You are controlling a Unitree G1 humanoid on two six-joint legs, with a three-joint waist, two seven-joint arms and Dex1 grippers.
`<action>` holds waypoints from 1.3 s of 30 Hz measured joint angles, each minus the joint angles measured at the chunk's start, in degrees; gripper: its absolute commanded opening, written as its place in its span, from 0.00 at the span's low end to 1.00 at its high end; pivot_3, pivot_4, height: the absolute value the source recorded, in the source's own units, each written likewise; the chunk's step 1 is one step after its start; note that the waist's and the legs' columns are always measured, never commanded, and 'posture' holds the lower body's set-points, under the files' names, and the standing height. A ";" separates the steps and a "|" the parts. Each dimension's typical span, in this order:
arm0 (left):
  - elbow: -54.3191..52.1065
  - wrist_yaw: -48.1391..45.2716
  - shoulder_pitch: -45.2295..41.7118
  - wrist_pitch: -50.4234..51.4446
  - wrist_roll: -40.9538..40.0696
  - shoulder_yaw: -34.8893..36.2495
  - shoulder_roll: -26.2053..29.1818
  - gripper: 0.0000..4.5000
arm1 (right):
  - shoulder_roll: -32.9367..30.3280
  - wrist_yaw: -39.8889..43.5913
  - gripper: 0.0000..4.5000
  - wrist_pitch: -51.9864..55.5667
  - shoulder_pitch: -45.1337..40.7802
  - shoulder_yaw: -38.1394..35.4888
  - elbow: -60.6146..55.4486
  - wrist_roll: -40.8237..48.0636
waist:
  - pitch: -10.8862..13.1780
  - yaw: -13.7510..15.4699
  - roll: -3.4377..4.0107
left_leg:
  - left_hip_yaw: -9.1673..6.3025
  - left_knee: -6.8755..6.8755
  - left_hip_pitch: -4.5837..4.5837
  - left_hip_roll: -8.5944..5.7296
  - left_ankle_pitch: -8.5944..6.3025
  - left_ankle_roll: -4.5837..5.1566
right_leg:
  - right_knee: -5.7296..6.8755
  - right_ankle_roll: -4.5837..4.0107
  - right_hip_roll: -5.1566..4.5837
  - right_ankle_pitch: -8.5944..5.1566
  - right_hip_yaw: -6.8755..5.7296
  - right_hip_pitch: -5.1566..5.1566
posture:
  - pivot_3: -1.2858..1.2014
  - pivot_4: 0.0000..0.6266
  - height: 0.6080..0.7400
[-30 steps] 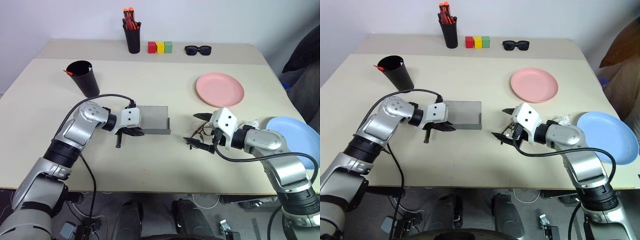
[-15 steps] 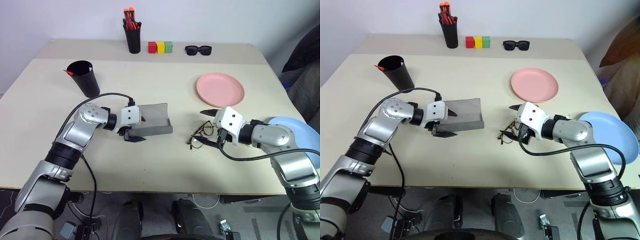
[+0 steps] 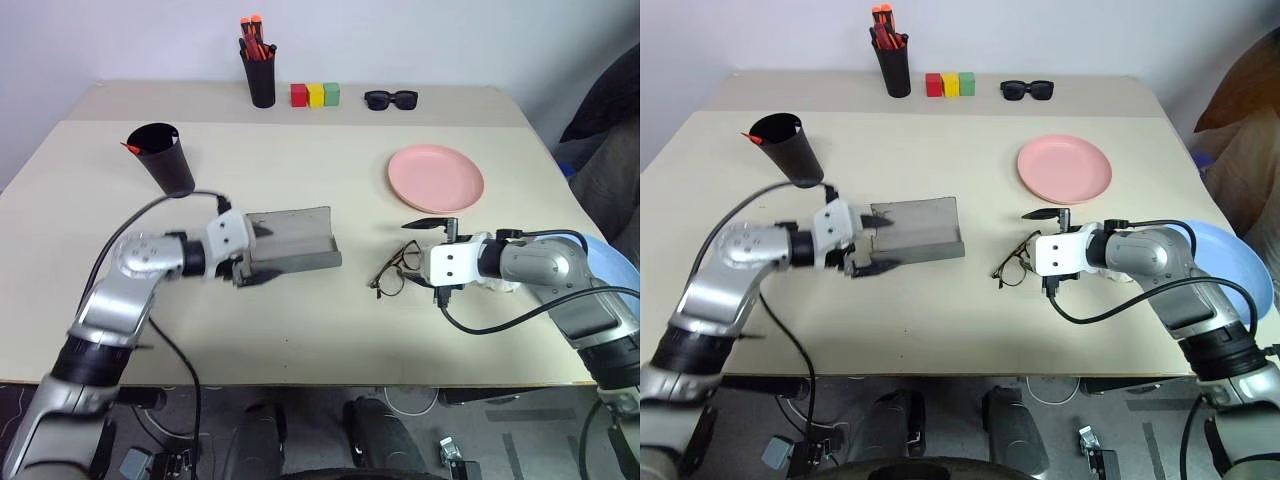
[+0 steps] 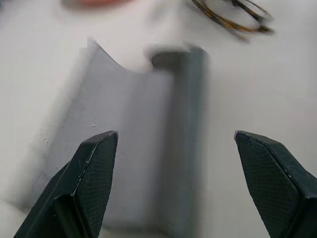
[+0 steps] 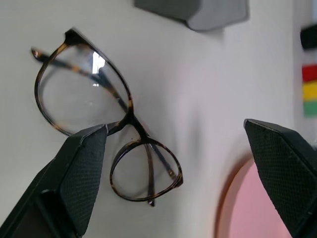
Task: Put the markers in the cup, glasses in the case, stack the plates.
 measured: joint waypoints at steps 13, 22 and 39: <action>-13.82 5.18 10.63 9.44 -4.95 2.94 1.41 0.86 | 0.12 -4.28 1.00 -17.62 -6.04 3.88 11.88 -9.07 | 0.00 0.17 0.00 | 0.02 0.02 0.20 -0.01 0.00 0.00 | 0.03 -0.18 -0.02 -0.09 0.01 0.15 | 0.52 0.24 0.87; -13.65 6.05 9.26 9.26 -5.35 2.97 1.61 0.86 | 0.04 -3.27 1.00 -20.03 -7.25 3.98 14.46 -8.45 | 0.00 0.21 0.00 | 0.02 0.01 0.24 -0.01 0.00 0.00 | 0.03 -0.19 -0.02 -0.10 0.01 0.19 | 0.52 0.24 0.87; -14.83 2.00 11.04 11.86 -12.29 9.78 10.03 0.86 | -1.23 -1.59 1.00 -21.83 -12.03 4.26 21.13 -8.97 | 0.04 -0.16 0.06 | 0.07 -0.03 0.29 0.00 0.00 0.00 | 0.04 -0.21 -0.04 -0.10 0.03 0.18 | 0.52 0.24 0.87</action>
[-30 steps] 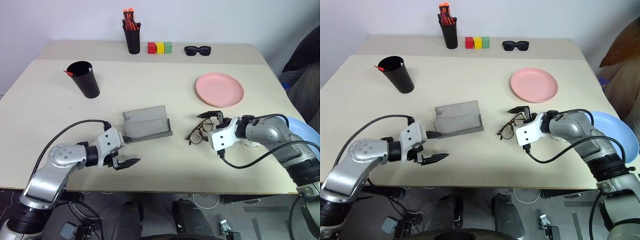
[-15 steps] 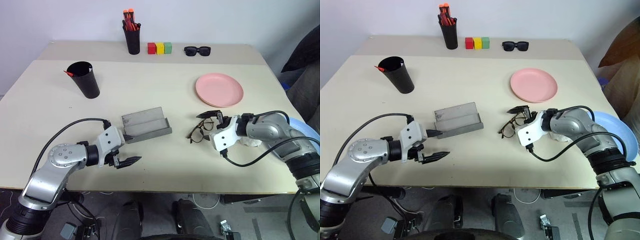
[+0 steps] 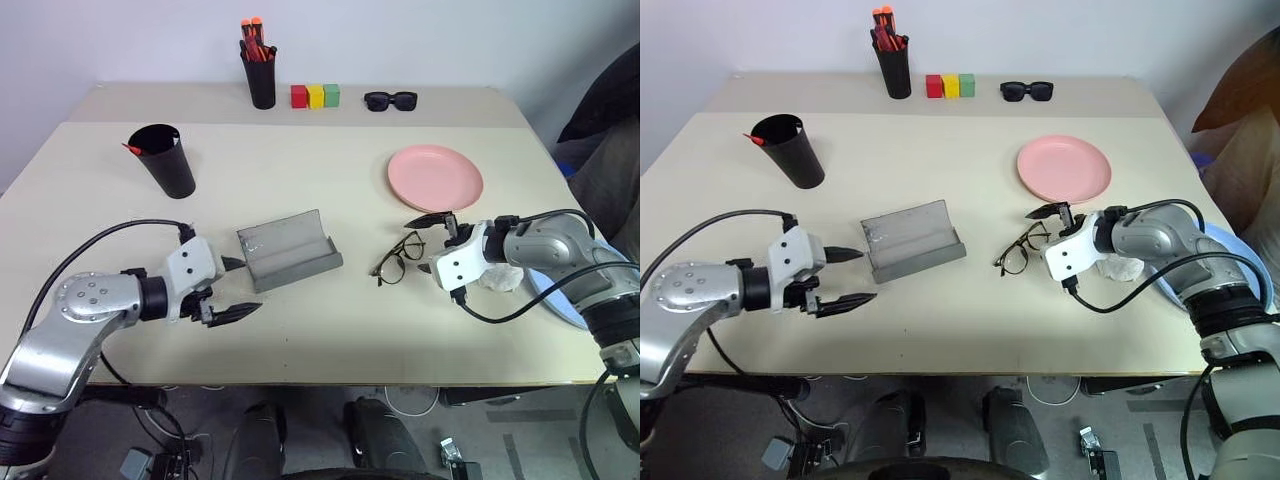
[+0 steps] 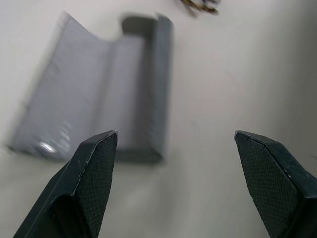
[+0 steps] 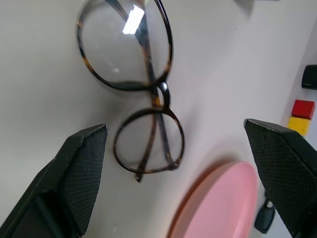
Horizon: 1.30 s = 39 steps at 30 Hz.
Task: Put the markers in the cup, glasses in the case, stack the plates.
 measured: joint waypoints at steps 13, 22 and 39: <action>-3.86 2.89 3.33 3.49 -2.66 -0.37 -0.12 0.86 | 4.98 -5.58 1.00 -7.47 -5.77 4.35 9.23 -5.95 | 0.00 0.06 0.00 | 0.02 0.00 0.00 -0.01 0.00 0.00 | 0.00 -0.01 -0.01 0.00 0.02 0.00 | 0.52 0.24 0.87; -4.28 4.31 3.74 3.48 -2.66 -1.85 -0.15 0.87 | 5.68 -6.91 0.37 -9.73 -6.88 5.91 11.77 -7.73 | 0.00 0.04 0.01 | 0.02 0.00 0.01 -0.01 0.00 0.00 | 0.00 0.00 -0.01 0.00 0.02 0.00 | 0.52 0.24 0.87; -4.08 6.14 5.55 2.40 -2.20 -2.32 -0.23 0.87 | 6.25 -2.54 0.01 -1.38 -4.65 4.80 5.57 -0.88 | 0.01 0.05 0.01 | 0.01 0.00 0.02 0.00 0.00 0.00 | 0.02 0.00 0.00 0.00 0.02 0.01 | 0.52 0.24 0.87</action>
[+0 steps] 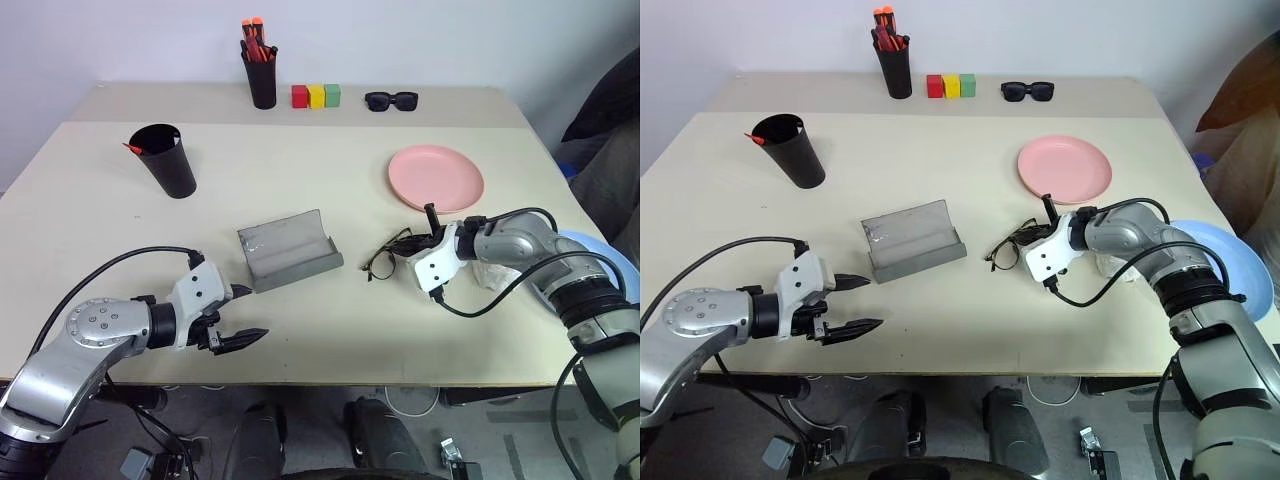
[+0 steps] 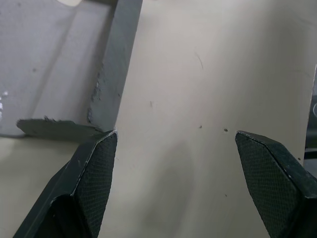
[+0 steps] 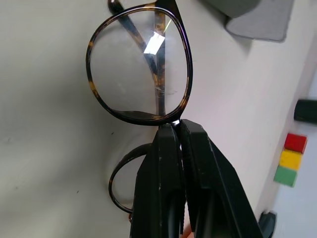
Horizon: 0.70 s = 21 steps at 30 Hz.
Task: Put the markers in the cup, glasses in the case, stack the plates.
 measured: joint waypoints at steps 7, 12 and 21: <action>3.63 1.84 3.61 -3.55 1.14 3.64 -1.33 0.87 | 2.64 9.50 0.01 27.27 0.82 -3.47 -18.18 8.92 | 0.00 0.13 0.02 | 0.00 0.00 0.00 0.02 0.00 0.00 | 0.03 0.00 0.01 0.00 -0.01 -0.02 | 0.52 0.24 0.87; 8.01 1.67 7.57 -6.81 1.42 7.30 -2.65 0.87 | 8.56 11.98 0.01 44.38 -1.67 -3.41 -29.01 9.86 | 0.01 0.08 0.03 | 0.06 -0.01 -0.02 0.02 0.00 0.00 | 0.06 -0.01 0.00 0.00 -0.01 -0.11 | 0.52 0.24 0.87; 10.35 0.32 11.34 -10.14 1.57 11.91 -2.58 0.87 | 26.18 8.15 0.01 62.57 -5.79 5.02 -35.26 7.20 | -0.02 0.40 -0.02 | 0.10 0.00 -0.11 0.00 0.00 0.00 | 0.08 -0.05 -0.04 -0.02 -0.04 -0.19 | 0.52 0.24 0.87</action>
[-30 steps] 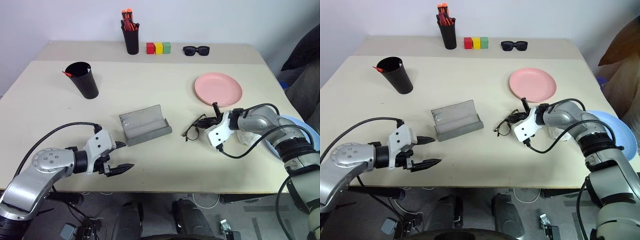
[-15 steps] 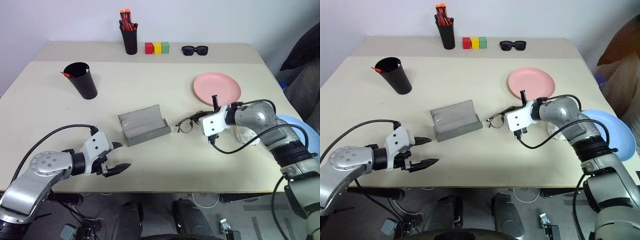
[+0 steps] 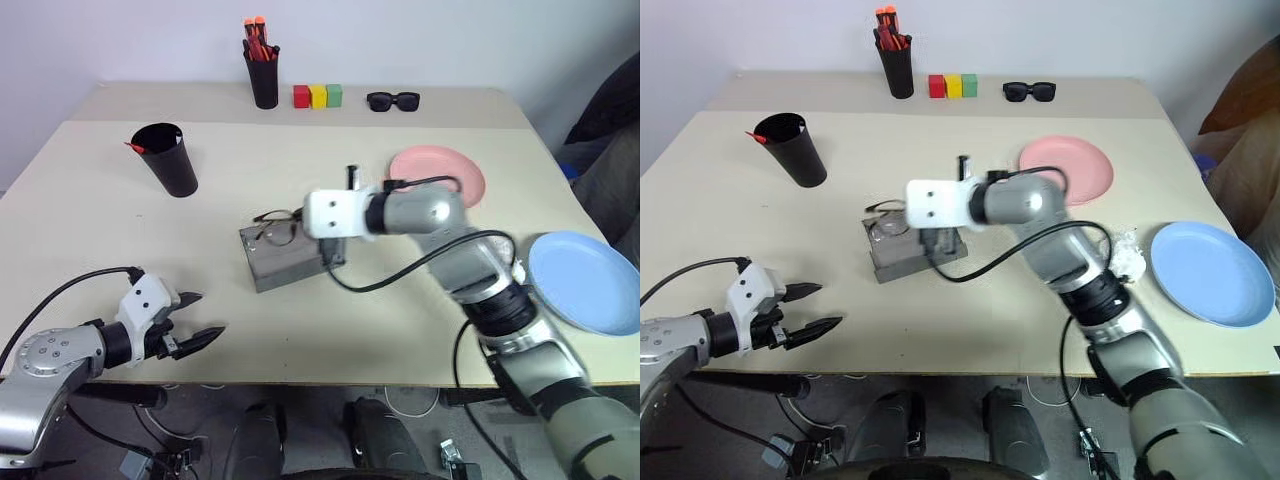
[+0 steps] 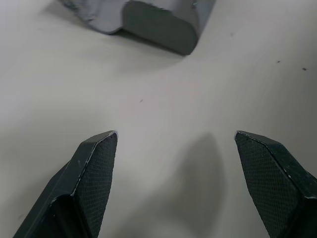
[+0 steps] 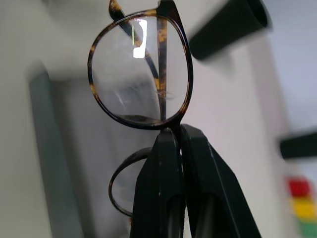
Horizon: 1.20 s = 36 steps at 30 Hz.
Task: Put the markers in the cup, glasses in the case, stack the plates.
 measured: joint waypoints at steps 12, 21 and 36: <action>-1.56 1.28 0.10 0.38 -0.16 0.02 -0.16 0.87 | 0.54 -4.28 0.01 -0.18 1.32 1.73 7.06 -3.64 | -0.02 -0.36 -0.03 | 0.00 -0.04 0.00 0.00 0.00 0.00 | 0.00 -0.01 0.00 0.00 -0.02 -0.04 | 0.52 0.24 0.87; -1.53 1.62 -1.50 0.49 -0.17 -0.32 -0.25 0.87 | -1.04 -2.28 0.42 -0.57 3.02 2.03 5.76 -3.69 | -0.02 -0.36 -0.03 | 0.00 -0.05 0.00 0.01 0.00 0.00 | 0.00 -0.01 0.01 0.00 -0.02 -0.05 | 0.52 0.24 0.87; -2.53 3.17 -5.06 2.99 -3.05 -0.01 -2.07 0.87 | -3.11 -0.05 0.52 -4.82 5.00 -0.34 0.65 3.01 | -0.01 -0.31 -0.04 | -0.02 -0.05 -0.02 0.01 0.00 0.00 | -0.03 0.00 0.01 0.00 -0.02 -0.03 | 0.52 0.24 0.87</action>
